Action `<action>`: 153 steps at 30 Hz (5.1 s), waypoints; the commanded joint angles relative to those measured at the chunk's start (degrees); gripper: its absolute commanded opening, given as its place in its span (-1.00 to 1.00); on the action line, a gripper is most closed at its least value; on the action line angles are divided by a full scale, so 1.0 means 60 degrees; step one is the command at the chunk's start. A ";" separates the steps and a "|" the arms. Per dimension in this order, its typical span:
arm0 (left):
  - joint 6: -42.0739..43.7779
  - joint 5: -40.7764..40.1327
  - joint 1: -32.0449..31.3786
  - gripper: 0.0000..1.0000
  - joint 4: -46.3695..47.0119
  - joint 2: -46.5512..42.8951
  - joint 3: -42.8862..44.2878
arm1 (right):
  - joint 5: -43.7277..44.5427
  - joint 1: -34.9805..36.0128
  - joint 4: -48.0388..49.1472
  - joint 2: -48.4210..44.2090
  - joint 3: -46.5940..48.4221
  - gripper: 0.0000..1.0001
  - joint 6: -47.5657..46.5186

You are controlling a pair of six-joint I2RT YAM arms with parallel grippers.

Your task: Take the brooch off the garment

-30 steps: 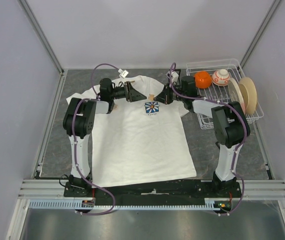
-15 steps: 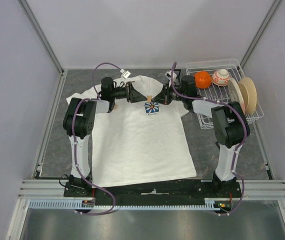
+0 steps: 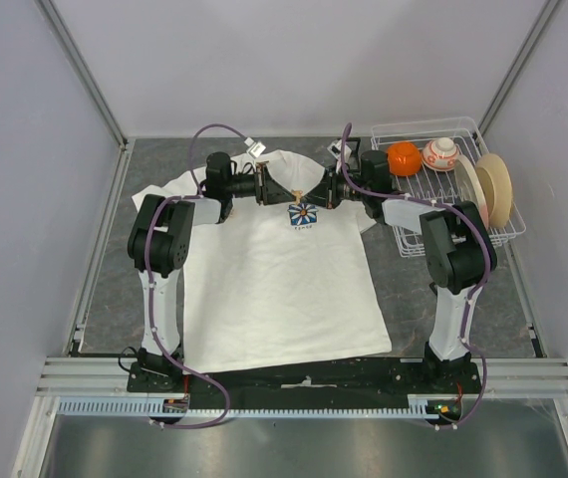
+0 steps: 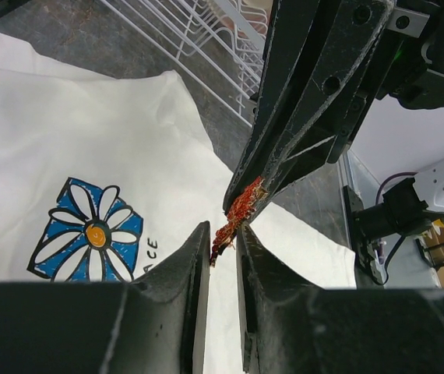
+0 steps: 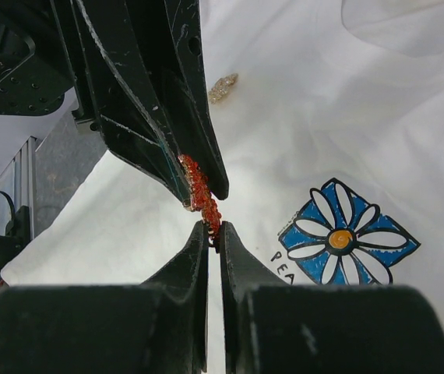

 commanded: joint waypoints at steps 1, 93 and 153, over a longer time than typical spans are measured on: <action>0.0246 0.0251 0.0084 -0.52 0.0373 -0.0349 0.0192 | -0.0156 0.0014 0.0143 0.0113 0.0364 -1.00 -0.0245; -0.2801 -0.0437 -0.0297 -0.96 0.0239 0.1454 0.1599 | 0.3303 -0.0219 0.2340 -0.1030 -0.1027 0.66 0.1511; -0.3988 -0.1521 0.0084 -0.96 0.3450 0.0720 -0.0116 | 0.1397 -0.0103 0.5152 0.1168 -0.0515 0.00 0.3518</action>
